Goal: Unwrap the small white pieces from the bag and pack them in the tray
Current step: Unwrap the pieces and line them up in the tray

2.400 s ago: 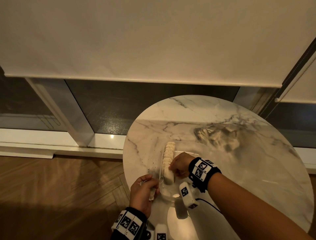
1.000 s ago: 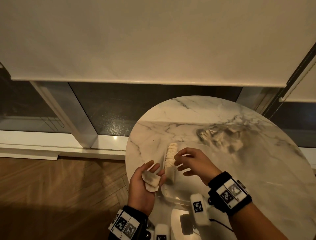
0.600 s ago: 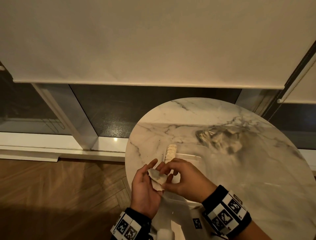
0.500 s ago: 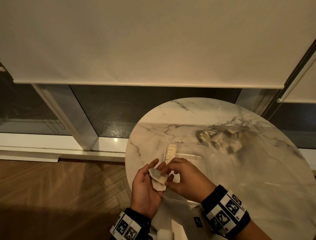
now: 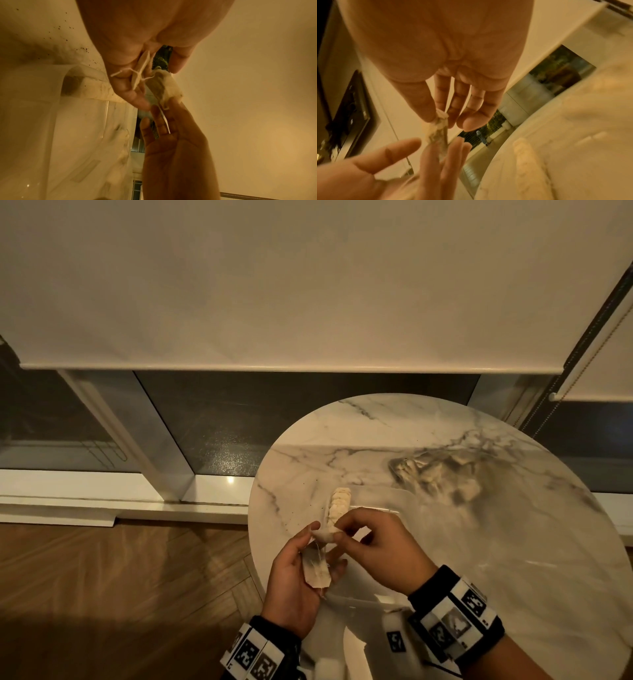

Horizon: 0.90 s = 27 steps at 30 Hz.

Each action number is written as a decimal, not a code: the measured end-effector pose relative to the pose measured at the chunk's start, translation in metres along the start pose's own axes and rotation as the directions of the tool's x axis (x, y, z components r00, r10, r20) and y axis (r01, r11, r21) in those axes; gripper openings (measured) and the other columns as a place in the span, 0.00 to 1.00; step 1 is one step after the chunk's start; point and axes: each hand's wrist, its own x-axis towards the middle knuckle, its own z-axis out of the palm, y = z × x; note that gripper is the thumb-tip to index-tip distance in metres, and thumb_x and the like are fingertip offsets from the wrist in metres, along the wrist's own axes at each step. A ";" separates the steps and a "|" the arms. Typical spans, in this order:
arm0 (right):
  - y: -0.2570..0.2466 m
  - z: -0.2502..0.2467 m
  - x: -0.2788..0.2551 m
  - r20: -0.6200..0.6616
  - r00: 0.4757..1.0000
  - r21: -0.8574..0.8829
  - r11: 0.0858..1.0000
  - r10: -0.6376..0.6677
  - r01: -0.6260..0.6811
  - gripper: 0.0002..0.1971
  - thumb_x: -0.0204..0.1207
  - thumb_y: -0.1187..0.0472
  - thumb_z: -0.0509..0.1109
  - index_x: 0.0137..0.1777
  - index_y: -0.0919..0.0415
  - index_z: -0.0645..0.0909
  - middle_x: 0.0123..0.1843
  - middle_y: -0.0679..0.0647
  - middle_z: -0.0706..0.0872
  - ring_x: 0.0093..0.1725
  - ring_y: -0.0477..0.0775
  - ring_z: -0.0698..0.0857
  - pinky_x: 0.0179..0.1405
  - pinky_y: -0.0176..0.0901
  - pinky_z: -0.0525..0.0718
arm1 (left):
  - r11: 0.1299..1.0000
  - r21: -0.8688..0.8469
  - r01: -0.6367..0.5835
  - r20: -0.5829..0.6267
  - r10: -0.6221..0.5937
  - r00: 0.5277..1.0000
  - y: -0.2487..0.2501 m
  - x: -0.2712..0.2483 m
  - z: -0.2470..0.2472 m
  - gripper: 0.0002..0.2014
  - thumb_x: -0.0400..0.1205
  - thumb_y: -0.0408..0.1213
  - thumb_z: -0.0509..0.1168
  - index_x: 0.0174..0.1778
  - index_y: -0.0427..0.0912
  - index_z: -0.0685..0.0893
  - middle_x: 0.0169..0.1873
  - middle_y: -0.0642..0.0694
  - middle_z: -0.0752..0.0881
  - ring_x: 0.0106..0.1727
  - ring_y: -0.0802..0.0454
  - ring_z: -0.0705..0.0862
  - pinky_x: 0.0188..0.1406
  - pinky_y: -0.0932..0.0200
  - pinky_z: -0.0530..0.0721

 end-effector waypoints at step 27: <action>0.028 0.011 0.003 0.018 0.988 0.269 0.951 0.155 -0.154 0.08 0.77 0.67 0.76 0.46 0.51 0.89 0.40 0.52 0.92 0.41 0.49 0.90 0.42 0.41 0.87 | 0.283 0.845 -0.454 0.268 0.510 0.817 0.011 0.011 -0.020 0.06 0.83 0.39 0.71 0.52 0.56 0.89 0.46 0.62 0.90 0.51 0.62 0.87 0.55 0.51 0.89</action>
